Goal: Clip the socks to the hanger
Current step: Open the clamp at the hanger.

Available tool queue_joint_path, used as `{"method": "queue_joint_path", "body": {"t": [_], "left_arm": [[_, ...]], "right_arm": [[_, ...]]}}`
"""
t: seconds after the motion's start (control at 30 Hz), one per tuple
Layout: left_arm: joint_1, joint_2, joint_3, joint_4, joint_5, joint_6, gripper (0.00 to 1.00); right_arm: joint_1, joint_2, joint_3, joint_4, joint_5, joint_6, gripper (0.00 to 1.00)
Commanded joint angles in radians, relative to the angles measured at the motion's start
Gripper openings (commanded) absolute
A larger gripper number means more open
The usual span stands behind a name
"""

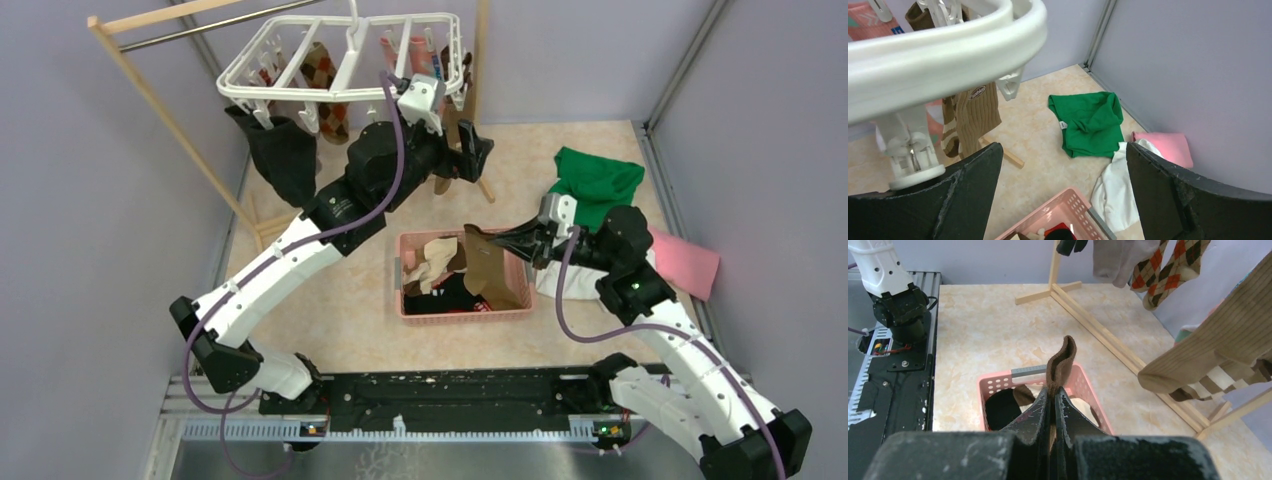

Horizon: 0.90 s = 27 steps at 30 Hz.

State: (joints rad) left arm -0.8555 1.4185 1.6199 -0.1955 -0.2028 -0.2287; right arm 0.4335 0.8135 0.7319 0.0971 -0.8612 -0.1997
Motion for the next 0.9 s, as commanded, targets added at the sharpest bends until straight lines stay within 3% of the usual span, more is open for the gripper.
{"method": "queue_joint_path", "body": {"t": [0.0,0.23,0.4,0.6,0.87], "left_arm": [[0.024,0.02,0.073,0.079,-0.026,-0.055,0.98],[0.025,0.049,0.124,0.063,-0.044,-0.056,0.98],[0.025,0.04,0.134,0.03,-0.043,-0.084,0.98],[0.023,-0.021,0.054,0.057,0.032,-0.09,0.98],[-0.008,-0.133,-0.083,0.108,0.092,-0.086,0.98]], "right_arm": [[-0.004,0.007,0.067,-0.007,0.024,-0.019,0.0],[-0.005,0.046,0.127,-0.05,0.068,-0.015,0.0],[-0.009,0.085,0.222,-0.197,0.059,-0.076,0.0],[-0.012,0.076,0.278,-0.351,0.08,-0.168,0.0],[-0.012,0.035,0.207,-0.3,0.073,-0.15,0.0]]}}
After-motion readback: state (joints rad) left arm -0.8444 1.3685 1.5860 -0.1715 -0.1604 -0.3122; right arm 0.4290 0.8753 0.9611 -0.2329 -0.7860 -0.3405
